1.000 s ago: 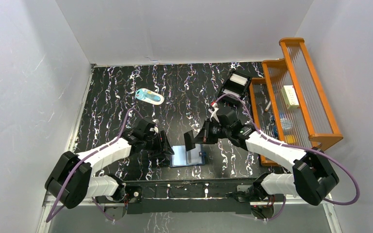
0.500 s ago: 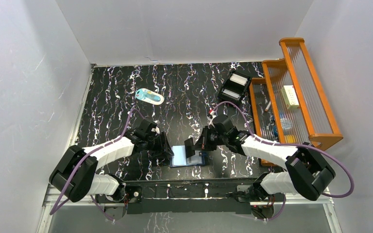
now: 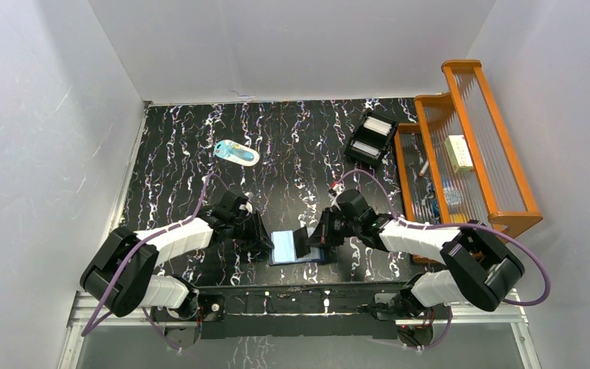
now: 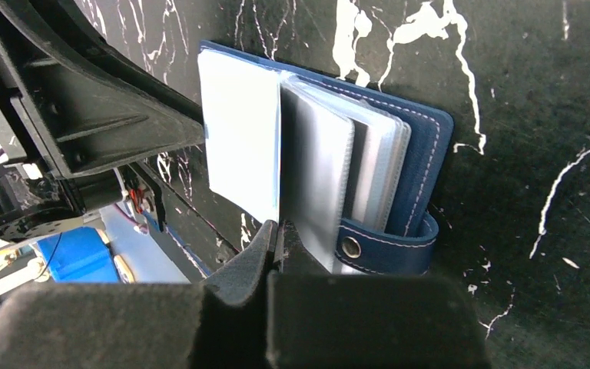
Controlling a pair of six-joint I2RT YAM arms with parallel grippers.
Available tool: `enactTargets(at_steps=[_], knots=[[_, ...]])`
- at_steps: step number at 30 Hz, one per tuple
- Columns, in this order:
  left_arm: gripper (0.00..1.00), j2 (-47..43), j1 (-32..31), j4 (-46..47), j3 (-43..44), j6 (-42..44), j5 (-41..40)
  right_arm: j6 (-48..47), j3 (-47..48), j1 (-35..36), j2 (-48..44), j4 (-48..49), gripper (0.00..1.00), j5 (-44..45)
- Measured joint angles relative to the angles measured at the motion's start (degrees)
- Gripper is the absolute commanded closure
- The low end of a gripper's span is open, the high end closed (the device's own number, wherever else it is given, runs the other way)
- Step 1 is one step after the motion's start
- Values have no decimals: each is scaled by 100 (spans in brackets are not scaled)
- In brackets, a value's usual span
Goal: Put the credit cards into the card holder
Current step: Insert the credit card into the card holder.
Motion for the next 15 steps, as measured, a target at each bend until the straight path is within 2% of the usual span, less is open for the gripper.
enactTargets(at_steps=[5,15], knots=[[81,0,2,76,-70,-22,24,52,-184,0,42,243,100,-61],[85,15,7,87,-96,-22,26,140,-365,-2,101,678,100,-181]])
